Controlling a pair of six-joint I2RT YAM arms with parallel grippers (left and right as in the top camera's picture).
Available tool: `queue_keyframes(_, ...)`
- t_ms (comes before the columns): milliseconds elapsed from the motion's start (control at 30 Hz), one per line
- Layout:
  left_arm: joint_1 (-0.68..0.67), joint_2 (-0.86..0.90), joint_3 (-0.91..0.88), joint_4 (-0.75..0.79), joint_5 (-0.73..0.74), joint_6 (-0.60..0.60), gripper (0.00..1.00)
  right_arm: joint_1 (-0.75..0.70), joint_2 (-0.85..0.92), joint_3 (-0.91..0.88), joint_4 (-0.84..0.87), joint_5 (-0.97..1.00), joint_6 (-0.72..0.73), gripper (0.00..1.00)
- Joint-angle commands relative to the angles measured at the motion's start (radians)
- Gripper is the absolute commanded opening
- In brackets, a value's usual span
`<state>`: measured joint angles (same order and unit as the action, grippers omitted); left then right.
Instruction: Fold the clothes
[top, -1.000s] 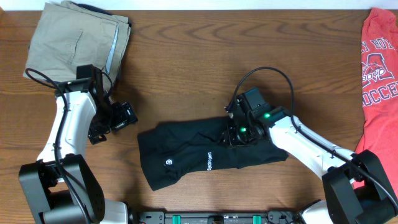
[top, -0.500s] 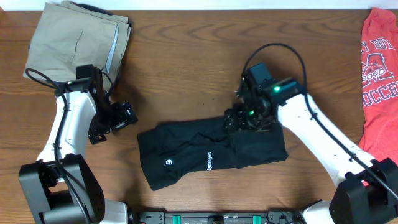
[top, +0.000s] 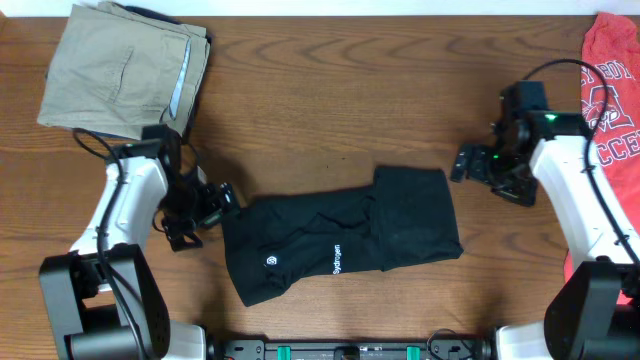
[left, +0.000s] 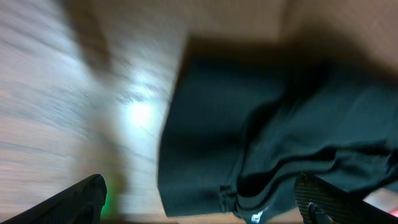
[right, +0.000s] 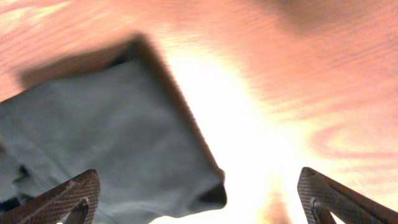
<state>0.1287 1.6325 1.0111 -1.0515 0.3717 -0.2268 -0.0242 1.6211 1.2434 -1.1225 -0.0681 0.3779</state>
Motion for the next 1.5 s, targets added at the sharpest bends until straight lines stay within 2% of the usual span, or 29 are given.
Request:
queue_keyframes(0, -0.029, 0.0, -0.075, 0.019, 0.048, 0.016, 0.98, -0.058, -0.005, 0.015, -0.026, 0.008, -0.008, 0.99)
queue_keyframes(167, -0.037, 0.0, -0.164, 0.088, 0.048, -0.06, 0.98, -0.091, -0.005, 0.015, -0.038, 0.008, -0.009, 0.99)
queue_keyframes(367, -0.037, 0.0, -0.225, 0.118, 0.053, -0.066, 0.98, -0.089, -0.005, 0.015, -0.039, 0.008, -0.009, 0.99)
queue_keyframes(567, -0.037, 0.0, -0.29, 0.233, 0.082, -0.065, 0.98, -0.089, -0.005, 0.015, -0.033, 0.008, -0.008, 0.99)
queue_keyframes(800, -0.037, 0.0, -0.308, 0.277, 0.098, -0.036, 0.98, -0.075, -0.005, 0.014, -0.037, 0.008, -0.009, 0.99)
queue_keyframes(933, -0.037, 0.0, -0.308, 0.277, 0.176, 0.039, 0.99, -0.073, -0.005, 0.012, -0.037, 0.008, -0.009, 0.99)
queue_keyframes(1367, -0.037, 0.0, -0.311, 0.288, 0.19, 0.061, 1.0, -0.072, -0.005, 0.011, -0.037, -0.013, -0.009, 0.99)
queue_keyframes(1467, -0.041, 0.0, -0.323, 0.311, 0.19, 0.058, 0.98, -0.072, -0.005, 0.011, -0.033, -0.015, -0.009, 0.99)
